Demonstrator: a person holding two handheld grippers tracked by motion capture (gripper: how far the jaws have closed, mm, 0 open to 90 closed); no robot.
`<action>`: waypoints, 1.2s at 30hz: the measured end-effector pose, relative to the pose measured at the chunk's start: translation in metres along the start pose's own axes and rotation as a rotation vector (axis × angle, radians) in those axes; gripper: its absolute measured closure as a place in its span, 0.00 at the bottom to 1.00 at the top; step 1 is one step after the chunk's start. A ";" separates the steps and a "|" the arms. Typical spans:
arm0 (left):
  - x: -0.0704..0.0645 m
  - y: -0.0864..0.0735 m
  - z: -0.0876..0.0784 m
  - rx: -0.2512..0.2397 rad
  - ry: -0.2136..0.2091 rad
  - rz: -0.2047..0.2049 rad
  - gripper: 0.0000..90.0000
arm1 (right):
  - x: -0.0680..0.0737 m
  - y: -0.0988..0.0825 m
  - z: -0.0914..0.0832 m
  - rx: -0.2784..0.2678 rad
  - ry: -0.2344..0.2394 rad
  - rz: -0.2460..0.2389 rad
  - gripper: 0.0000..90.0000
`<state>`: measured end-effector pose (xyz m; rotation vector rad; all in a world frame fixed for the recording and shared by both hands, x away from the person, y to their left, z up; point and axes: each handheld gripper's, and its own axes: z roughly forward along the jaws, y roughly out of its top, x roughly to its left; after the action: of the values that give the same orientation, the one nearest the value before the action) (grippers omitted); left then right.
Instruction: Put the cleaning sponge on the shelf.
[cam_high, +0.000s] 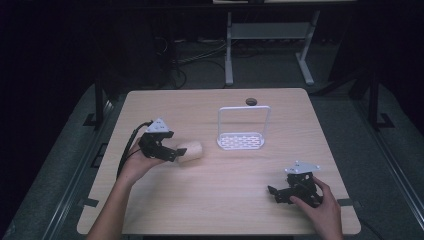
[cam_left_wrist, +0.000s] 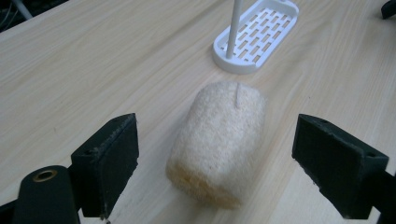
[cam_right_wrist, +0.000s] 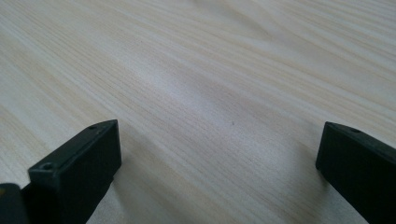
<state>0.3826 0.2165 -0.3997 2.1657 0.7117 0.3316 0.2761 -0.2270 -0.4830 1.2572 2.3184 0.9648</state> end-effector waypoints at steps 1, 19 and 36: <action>0.001 0.000 0.002 0.002 -0.007 0.000 0.16 | 0.000 0.000 0.000 0.000 0.000 0.000 0.00; 0.007 0.000 0.033 0.029 -0.052 0.018 0.16 | 0.000 0.000 0.000 0.000 0.001 0.000 0.00; 0.007 -0.004 0.051 0.073 -0.091 0.060 0.15 | 0.000 0.000 0.000 0.000 0.001 -0.001 0.00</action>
<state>0.4102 0.1908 -0.4348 2.2596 0.6175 0.2403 0.2760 -0.2271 -0.4830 1.2561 2.3193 0.9660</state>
